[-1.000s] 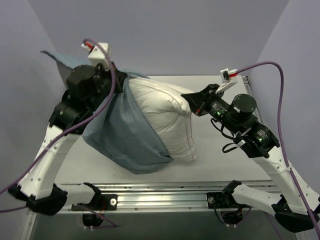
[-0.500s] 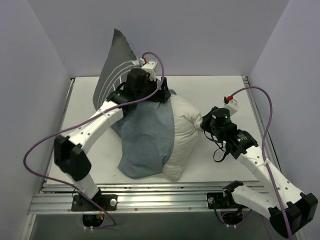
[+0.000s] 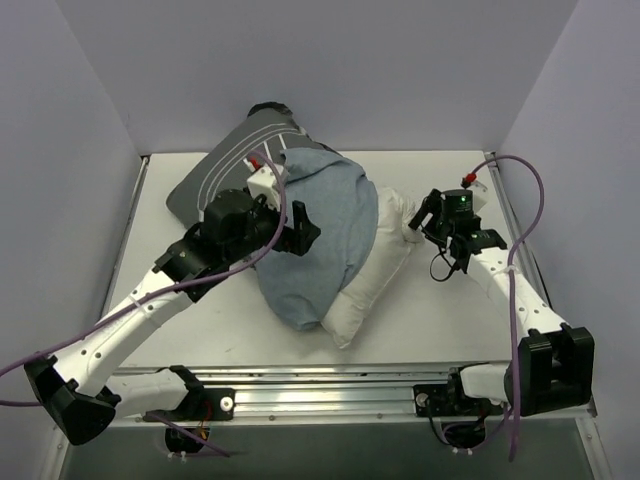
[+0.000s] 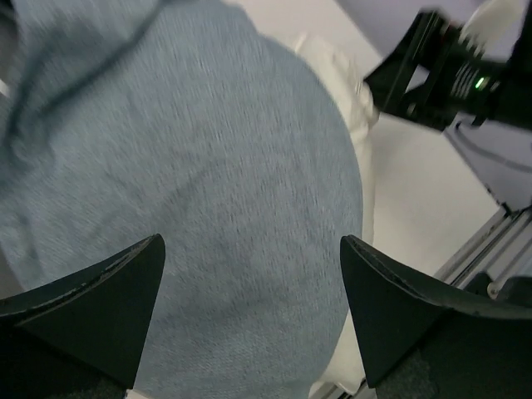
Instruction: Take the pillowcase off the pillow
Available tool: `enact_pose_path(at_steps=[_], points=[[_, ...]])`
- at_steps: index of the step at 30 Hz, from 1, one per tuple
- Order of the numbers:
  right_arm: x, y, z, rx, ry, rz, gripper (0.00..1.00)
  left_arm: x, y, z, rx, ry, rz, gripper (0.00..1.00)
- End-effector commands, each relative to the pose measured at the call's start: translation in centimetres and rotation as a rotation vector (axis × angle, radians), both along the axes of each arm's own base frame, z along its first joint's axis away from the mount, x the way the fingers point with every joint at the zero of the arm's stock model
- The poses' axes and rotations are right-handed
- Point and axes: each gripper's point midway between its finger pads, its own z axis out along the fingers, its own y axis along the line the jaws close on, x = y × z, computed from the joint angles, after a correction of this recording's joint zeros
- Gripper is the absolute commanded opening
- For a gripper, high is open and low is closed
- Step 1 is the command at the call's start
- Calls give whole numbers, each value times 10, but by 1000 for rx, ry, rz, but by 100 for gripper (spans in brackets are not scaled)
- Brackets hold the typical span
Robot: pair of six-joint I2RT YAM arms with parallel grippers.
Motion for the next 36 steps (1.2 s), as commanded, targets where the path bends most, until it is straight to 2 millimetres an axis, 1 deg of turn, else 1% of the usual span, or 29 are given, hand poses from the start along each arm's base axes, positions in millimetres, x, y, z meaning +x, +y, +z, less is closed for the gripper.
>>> enact_pose_path(at_steps=[1,2,3,5,6,7,8,9,10,11,12,14,15,16,17,18,19,21,22,23,24,25,26,27,29,30,32,34,36], points=[[17,9,48,-11,-125,67,76,-10,-1,-45,53,70,15,94],[16,11,48,-9,-125,75,85,-14,-4,-53,66,84,6,94],[15,12,49,-7,-125,87,88,-15,-7,-63,84,106,9,94],[12,14,45,0,-120,103,94,-14,-9,-71,119,117,30,94],[8,16,50,13,-138,110,96,-16,-17,-77,145,117,13,94],[5,17,51,20,-144,114,97,-13,-18,-73,153,100,30,94],[-1,18,46,27,-141,120,98,-12,-21,-72,166,90,32,94],[-8,25,54,60,-167,157,98,-11,-26,-76,193,82,26,94],[-11,27,58,74,-183,165,98,-13,-32,-72,194,69,13,94],[-16,29,60,80,-196,176,98,-12,-34,-73,199,68,11,94],[-24,28,65,81,-214,182,98,-10,-38,-79,211,77,8,94],[-33,22,71,63,-233,168,98,-10,-45,-81,213,79,-9,94],[-42,19,79,58,-257,160,98,-10,-48,-87,223,90,-13,94],[-45,17,83,56,-271,157,98,-10,-50,-89,225,94,-14,94],[-49,19,88,54,-287,177,98,-11,-53,-90,225,96,-21,94],[-54,22,97,65,-323,201,98,-11,-55,-94,229,106,-26,94],[-60,33,92,99,-315,263,98,-11,-57,-96,228,108,-28,94],[-66,47,89,154,-314,322,98,-13,-62,-100,229,121,-40,94],[-71,53,74,180,-282,348,99,-13,-64,-101,229,128,-46,94],[-77,64,68,227,-266,397,99,-14,-66,-101,225,131,-52,94],[-79,68,65,247,-270,418,99,-15,-68,-102,224,138,-59,94],[-85,71,47,267,-234,428,99,-17,-71,-100,214,140,-72,94],[-92,78,40,298,-217,462,99,-18,-73,-99,207,141,-80,94],[-91,83,46,322,-257,485,99,-20,-76,-96,188,141,-90,94],[-99,94,35,367,-250,538,99,-25,-82,-91,154,150,-118,94],[-103,100,32,391,-245,558,99,-26,-84,-88,139,148,-128,94],[-109,107,23,407,-234,587,98,-29,-87,-83,118,152,-150,94],[-110,113,20,401,-247,608,99,-31,-90,-79,102,151,-159,94],[-110,116,12,398,-243,612,99,-31,-92,-79,98,152,-160,94]])
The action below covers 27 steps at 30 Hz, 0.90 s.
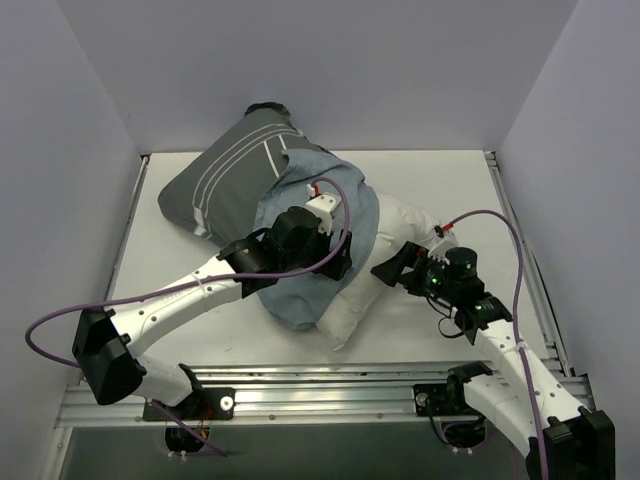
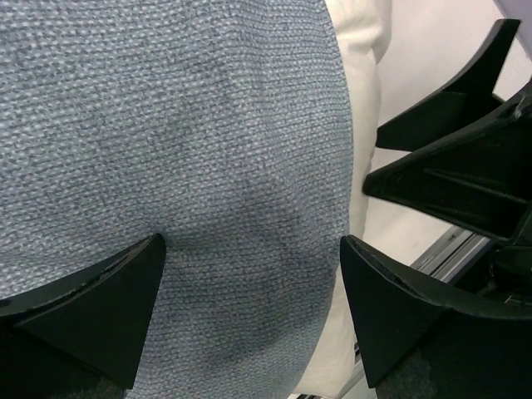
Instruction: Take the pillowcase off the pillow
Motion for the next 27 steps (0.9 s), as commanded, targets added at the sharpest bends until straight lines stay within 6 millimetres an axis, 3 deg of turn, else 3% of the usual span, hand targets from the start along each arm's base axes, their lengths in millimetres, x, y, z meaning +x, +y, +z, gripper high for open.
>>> enact_pose_path(at_steps=[1,5,7,13,14,15,16,17,18,19,22,27], points=[[4,19,19,69,-102,71,99,-5,-22,35,-122,-24,-47,94],[6,31,16,95,-119,104,99,1,-24,20,-77,-8,-28,95],[8,34,15,91,-125,104,99,5,-23,14,-57,-6,-12,100],[10,42,8,110,-134,125,99,14,-27,-11,0,17,14,67],[10,42,2,104,-119,125,96,14,-27,-16,12,20,17,52],[11,43,0,99,-119,130,93,16,-26,-22,31,28,23,42],[10,44,-2,97,-116,139,79,19,-23,-24,43,25,38,34],[10,45,-3,100,-114,147,66,20,-21,-26,61,21,45,17],[9,45,-3,100,-114,151,53,22,-18,-27,77,18,56,10],[9,45,-4,99,-115,153,28,24,-15,-25,85,9,67,6],[10,45,-2,86,-122,159,0,34,-3,-17,113,-31,106,2],[9,39,23,69,-146,151,0,54,28,0,182,-104,192,2]])
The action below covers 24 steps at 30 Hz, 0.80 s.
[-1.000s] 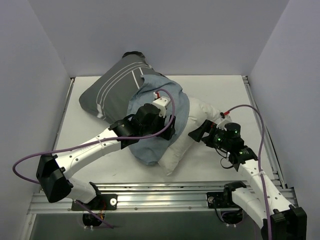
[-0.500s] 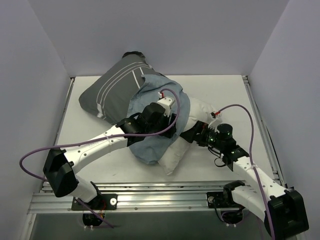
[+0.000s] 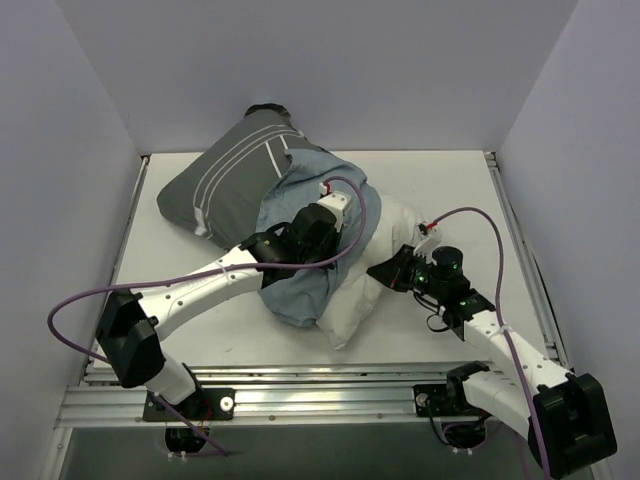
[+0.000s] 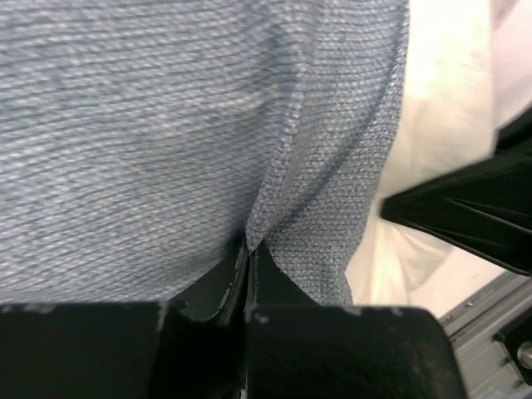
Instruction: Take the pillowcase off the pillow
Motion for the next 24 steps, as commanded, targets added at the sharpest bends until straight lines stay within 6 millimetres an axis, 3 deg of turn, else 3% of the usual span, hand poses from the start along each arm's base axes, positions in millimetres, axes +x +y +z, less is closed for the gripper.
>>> enact_pose_path(at_steps=[1,3,4,6,7,8,12,15,22,23,24], points=[[3,-1,45,3,-96,13,0,33,42,30,79,-115,133,2],[3,-12,61,-14,-117,-18,0,41,62,35,127,-143,180,2],[7,-16,81,-12,-154,-34,0,45,71,37,143,-154,203,2],[7,-30,95,-34,-162,-68,0,54,96,41,178,-174,259,2],[10,-34,116,-30,-198,-80,0,58,108,43,195,-184,292,2],[9,-40,120,-36,-184,-94,0,63,124,47,208,-195,327,2],[7,-44,153,-22,-188,-105,0,73,170,45,295,-217,448,2],[7,-43,173,-4,-212,-95,0,74,193,39,335,-205,523,2],[2,-20,143,-96,-177,28,0,71,156,29,167,-149,415,3],[1,-15,139,-117,-179,33,2,71,152,27,156,-141,408,6],[0,-10,135,-141,-184,36,12,71,149,26,148,-134,393,8]])
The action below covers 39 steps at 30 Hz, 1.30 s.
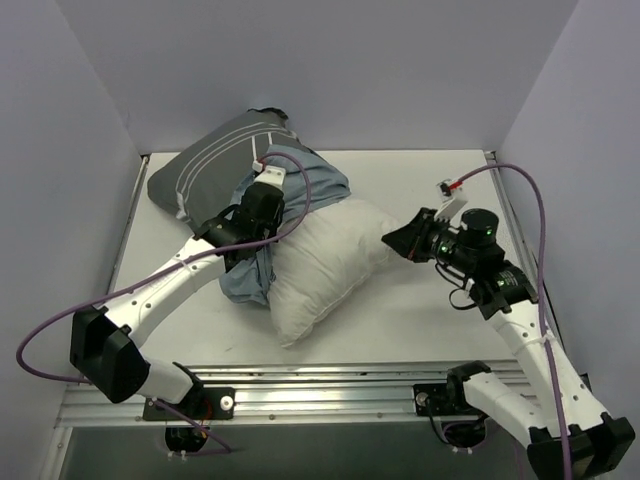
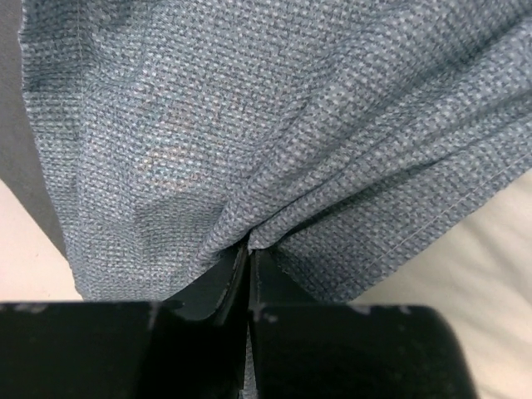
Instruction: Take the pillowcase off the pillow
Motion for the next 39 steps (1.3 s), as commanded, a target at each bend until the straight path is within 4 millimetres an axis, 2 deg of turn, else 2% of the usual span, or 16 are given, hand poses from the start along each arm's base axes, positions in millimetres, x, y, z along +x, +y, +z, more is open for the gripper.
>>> enact_pose_path(at_steps=[1,3,5,7,8,11,14,15,16,18,19,23,24,27,35,39], points=[[-6,15,-17,-100,-14,29,17,6,-13,9,-92,-25,-22,10],[-16,35,-24,-141,-29,90,28,6,-17,14,-114,-23,-27,10],[-25,54,-35,-195,-35,113,43,3,-21,24,-159,-32,-32,20],[-30,67,-45,-244,-43,121,58,-3,-25,33,-211,-37,-50,45],[-36,75,-48,-283,-58,110,64,-9,-22,46,-257,-58,-45,67],[-43,90,-58,-354,-60,104,80,-31,-14,61,-337,-71,-43,88],[-57,112,-70,-437,-67,115,88,-57,-1,62,-379,-50,-45,97],[-63,119,-73,-471,-79,106,91,-64,4,59,-385,-36,-41,97],[-64,123,-89,-520,-46,92,92,-70,7,57,-390,-25,-36,97],[-68,132,-92,-556,-45,72,98,-89,16,45,-412,16,-29,97],[-74,134,-105,-622,-43,61,100,-94,20,42,-421,24,-20,97],[-94,160,-110,-674,-78,89,100,-118,33,18,-475,67,24,97],[-98,165,-109,-679,-85,104,100,-124,34,2,-478,100,26,97],[-111,182,-108,-692,-95,135,100,-137,28,-13,-539,141,1,96],[-99,183,-146,-882,-96,24,100,-152,28,-25,-577,178,-11,96],[-79,167,-163,-964,-87,-60,99,-156,30,-30,-584,189,1,96]])
